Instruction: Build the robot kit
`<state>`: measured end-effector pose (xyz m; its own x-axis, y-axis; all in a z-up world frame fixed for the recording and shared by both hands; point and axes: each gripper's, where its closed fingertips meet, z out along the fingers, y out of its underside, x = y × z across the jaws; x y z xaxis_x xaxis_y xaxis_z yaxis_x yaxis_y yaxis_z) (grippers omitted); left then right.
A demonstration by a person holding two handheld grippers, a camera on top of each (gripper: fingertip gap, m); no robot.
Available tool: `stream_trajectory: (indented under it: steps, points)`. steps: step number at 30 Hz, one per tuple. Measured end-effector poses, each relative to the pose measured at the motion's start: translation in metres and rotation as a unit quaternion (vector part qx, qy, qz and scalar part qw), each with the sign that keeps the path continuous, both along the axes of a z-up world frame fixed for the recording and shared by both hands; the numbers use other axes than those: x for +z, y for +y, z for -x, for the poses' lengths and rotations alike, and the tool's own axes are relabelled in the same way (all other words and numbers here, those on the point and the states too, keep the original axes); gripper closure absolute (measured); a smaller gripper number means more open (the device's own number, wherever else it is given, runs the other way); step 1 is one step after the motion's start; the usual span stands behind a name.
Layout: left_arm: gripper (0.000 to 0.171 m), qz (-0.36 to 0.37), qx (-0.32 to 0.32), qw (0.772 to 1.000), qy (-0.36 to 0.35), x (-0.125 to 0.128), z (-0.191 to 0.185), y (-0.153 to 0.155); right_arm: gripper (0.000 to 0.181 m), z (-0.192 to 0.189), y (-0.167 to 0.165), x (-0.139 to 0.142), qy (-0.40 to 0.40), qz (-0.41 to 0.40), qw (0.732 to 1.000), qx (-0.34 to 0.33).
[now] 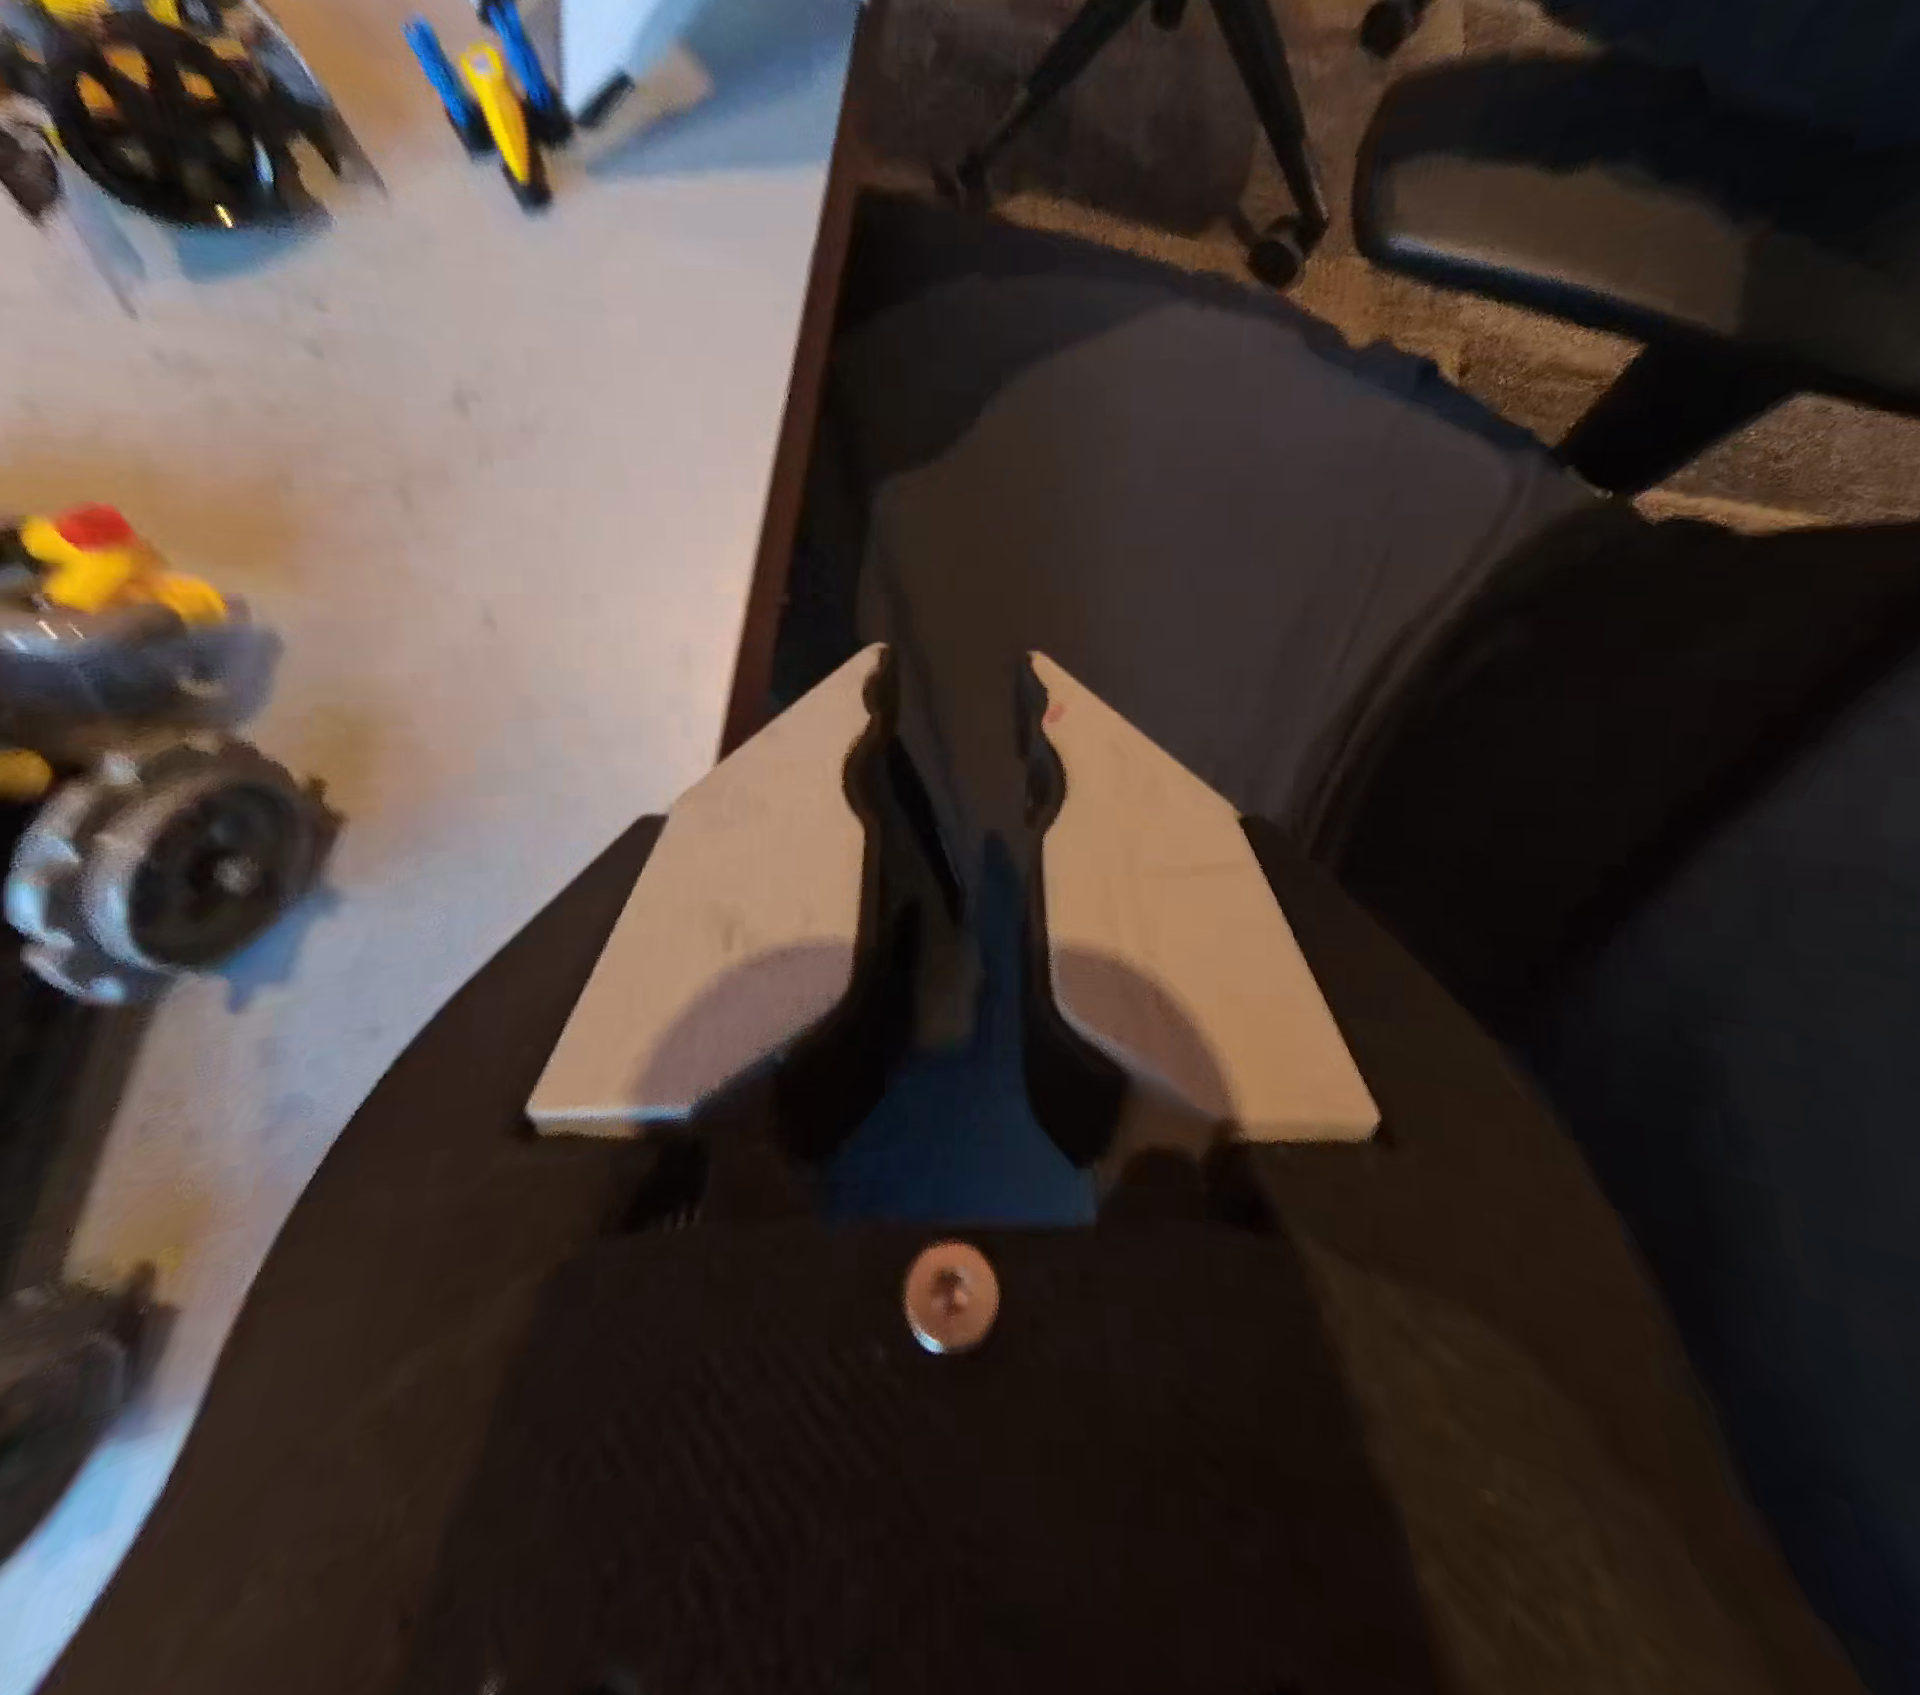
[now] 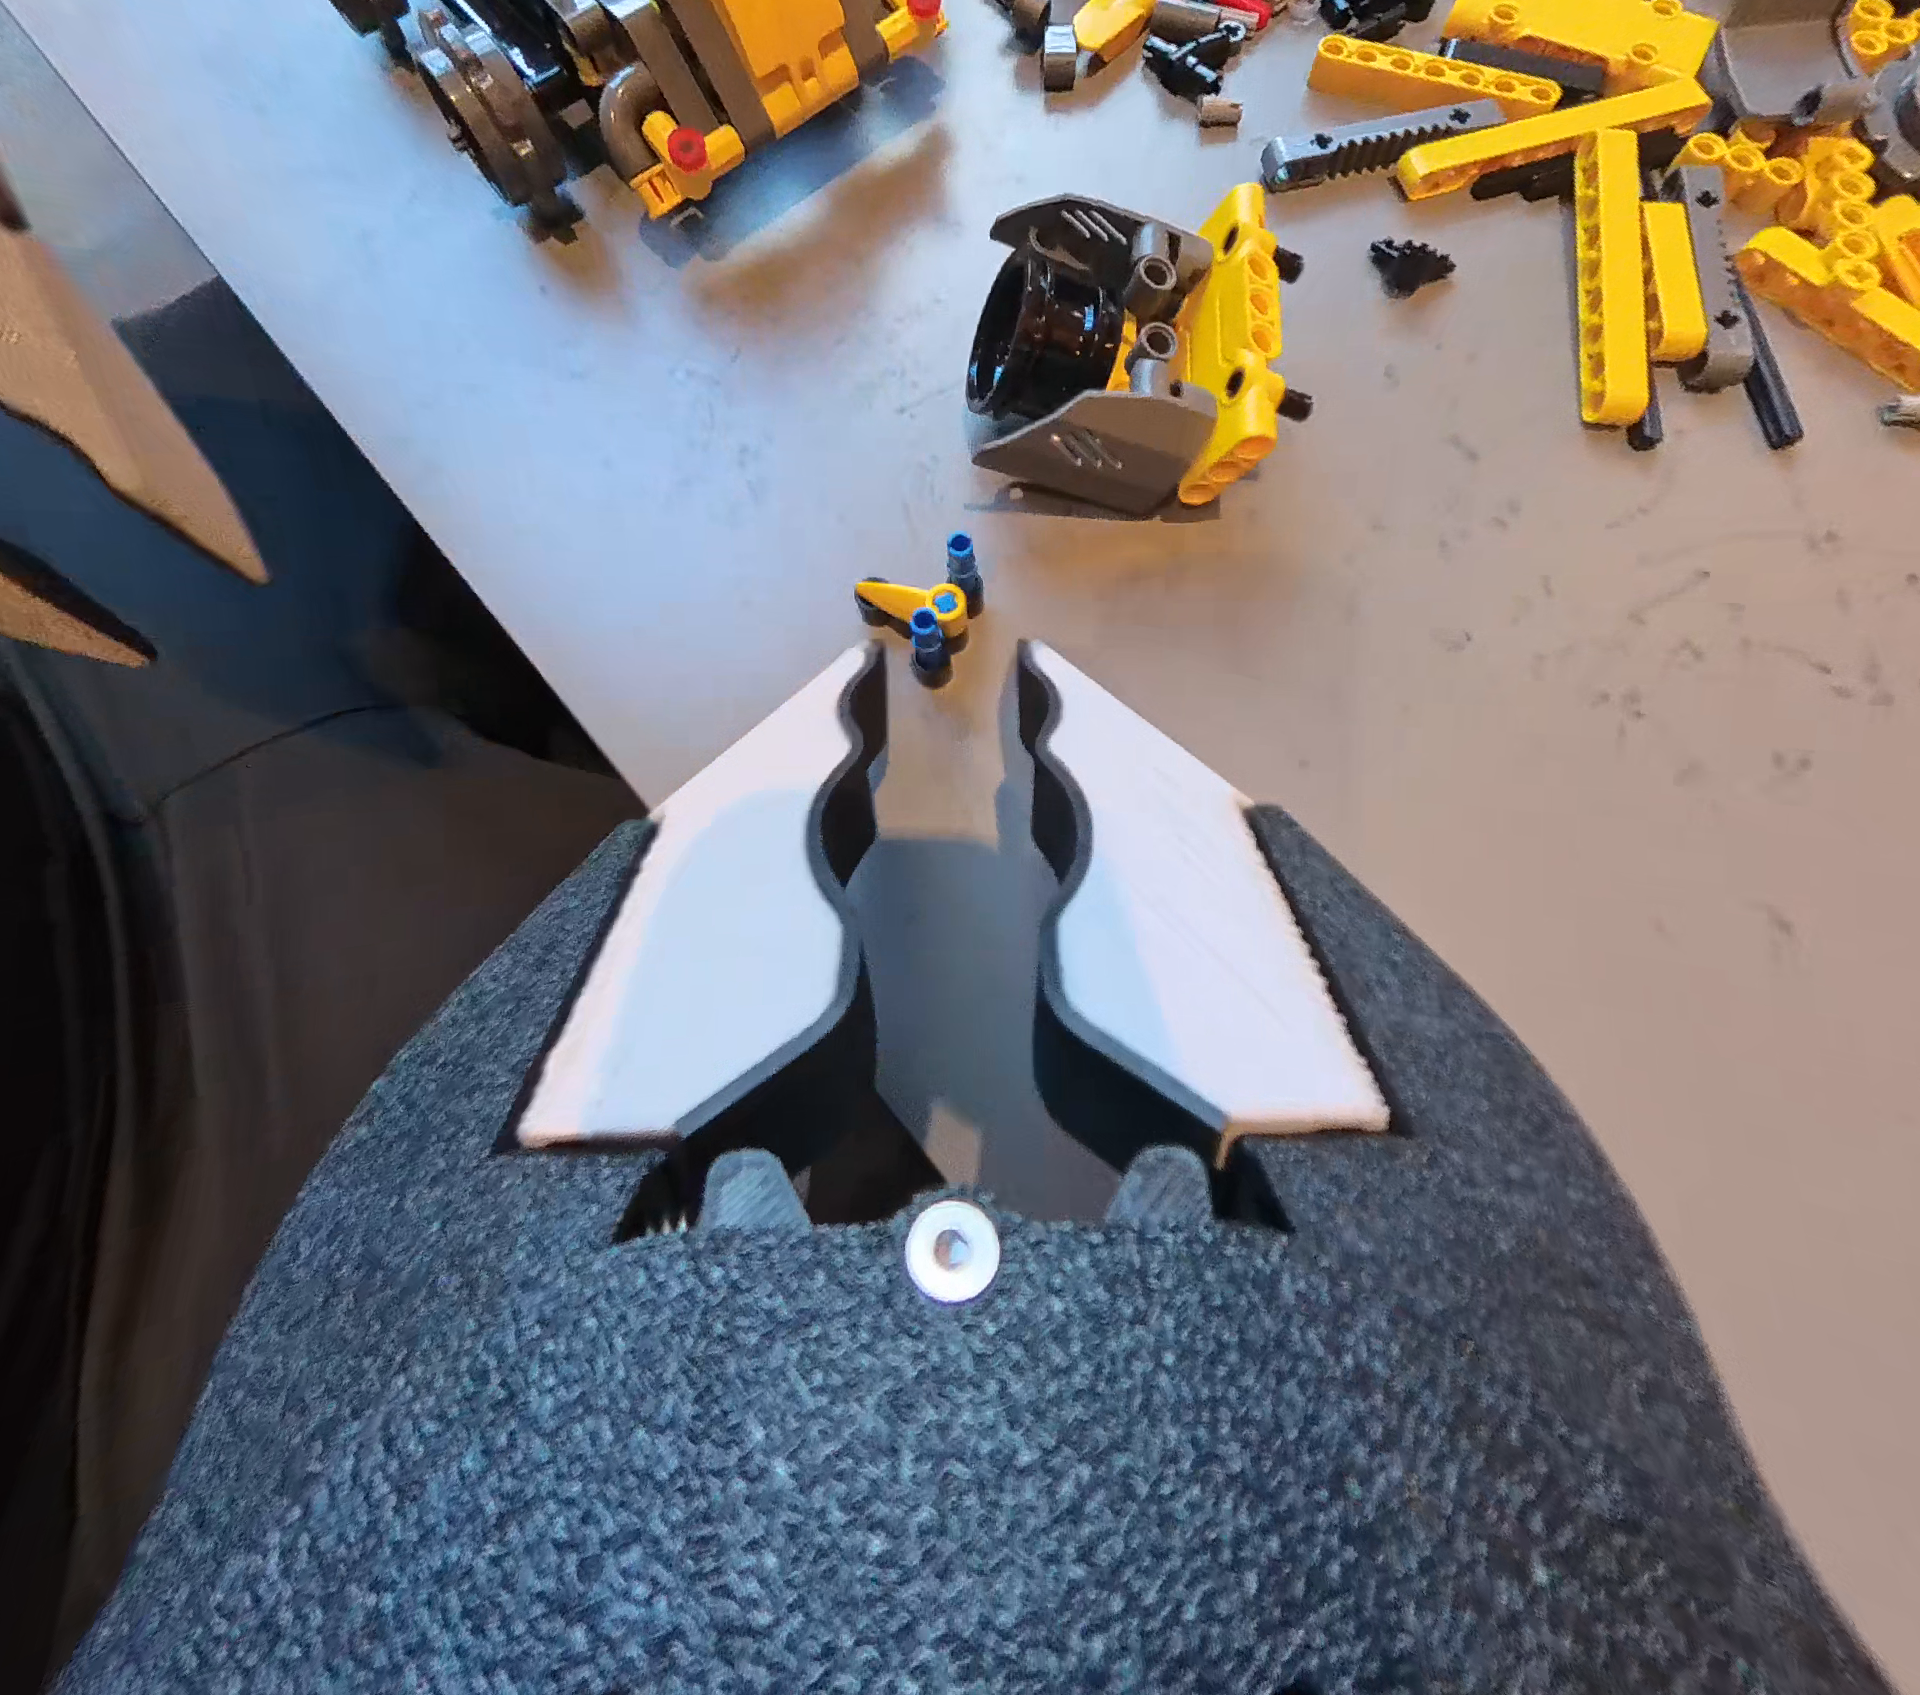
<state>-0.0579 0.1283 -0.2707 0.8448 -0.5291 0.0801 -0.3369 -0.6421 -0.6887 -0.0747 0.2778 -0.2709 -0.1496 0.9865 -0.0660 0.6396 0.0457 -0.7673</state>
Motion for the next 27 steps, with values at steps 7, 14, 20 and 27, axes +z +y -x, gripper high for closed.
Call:
stream_trajectory:
  steps: [7, 14, 20, 27]
  points:
    - [0.154, -0.010, 0.002, 1.000, -0.020, -0.016, -0.003, -0.021, 0.174, 0.004, -0.002, -0.002, 0.001, 0.009, 1.000, 0.004]
    - [0.156, -0.027, -0.026, 0.999, -0.037, -0.022, -0.018, -0.029, 0.174, -0.019, -0.053, 0.062, 0.106, 0.228, 0.958, 0.140]
    - [0.156, -0.016, -0.037, 0.999, -0.031, -0.033, -0.023, -0.031, 0.174, -0.053, -0.084, 0.136, 0.178, 0.446, 0.833, 0.273]
    - [0.156, -0.014, -0.040, 0.999, -0.028, -0.034, -0.027, -0.042, 0.175, -0.031, -0.066, 0.124, 0.201, 0.351, 0.896, 0.184]
